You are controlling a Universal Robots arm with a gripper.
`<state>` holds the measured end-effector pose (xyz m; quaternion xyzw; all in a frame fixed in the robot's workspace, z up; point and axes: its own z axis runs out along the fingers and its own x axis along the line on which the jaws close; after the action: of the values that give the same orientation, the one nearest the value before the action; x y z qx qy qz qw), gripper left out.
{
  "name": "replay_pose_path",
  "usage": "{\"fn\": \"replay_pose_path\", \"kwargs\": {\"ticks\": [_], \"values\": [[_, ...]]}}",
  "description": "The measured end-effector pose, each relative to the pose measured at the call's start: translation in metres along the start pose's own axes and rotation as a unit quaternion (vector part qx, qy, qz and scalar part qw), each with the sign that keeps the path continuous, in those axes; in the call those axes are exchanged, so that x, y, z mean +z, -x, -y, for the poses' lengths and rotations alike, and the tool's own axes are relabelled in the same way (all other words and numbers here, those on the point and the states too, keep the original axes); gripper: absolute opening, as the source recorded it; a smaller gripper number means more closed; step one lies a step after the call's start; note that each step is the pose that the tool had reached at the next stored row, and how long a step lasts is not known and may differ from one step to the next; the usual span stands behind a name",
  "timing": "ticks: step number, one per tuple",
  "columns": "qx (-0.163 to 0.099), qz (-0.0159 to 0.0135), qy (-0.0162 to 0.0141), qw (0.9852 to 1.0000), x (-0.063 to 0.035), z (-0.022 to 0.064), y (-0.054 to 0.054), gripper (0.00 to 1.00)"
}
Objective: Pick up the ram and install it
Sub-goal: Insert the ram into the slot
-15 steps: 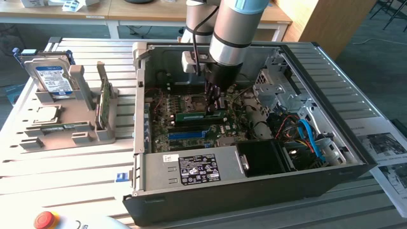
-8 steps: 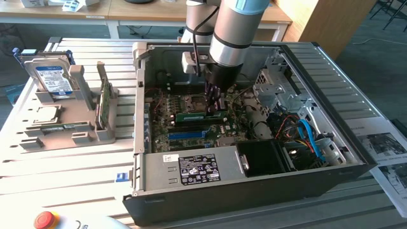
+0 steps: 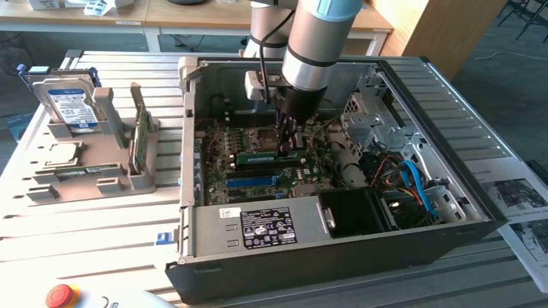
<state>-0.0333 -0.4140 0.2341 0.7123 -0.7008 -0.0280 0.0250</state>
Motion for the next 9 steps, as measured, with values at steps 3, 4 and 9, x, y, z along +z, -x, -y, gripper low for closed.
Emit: {"fn": "replay_pose_path", "kwargs": {"ticks": [3,4,9], "values": [[0.000,0.0000,0.0000,1.0000,0.0000,0.0000,0.0000,0.12],[0.000,0.0000,0.0000,1.0000,0.0000,0.0000,0.0000,0.12],[0.002,0.0002,0.0000,1.0000,0.0001,0.0000,0.0001,0.12]]}}
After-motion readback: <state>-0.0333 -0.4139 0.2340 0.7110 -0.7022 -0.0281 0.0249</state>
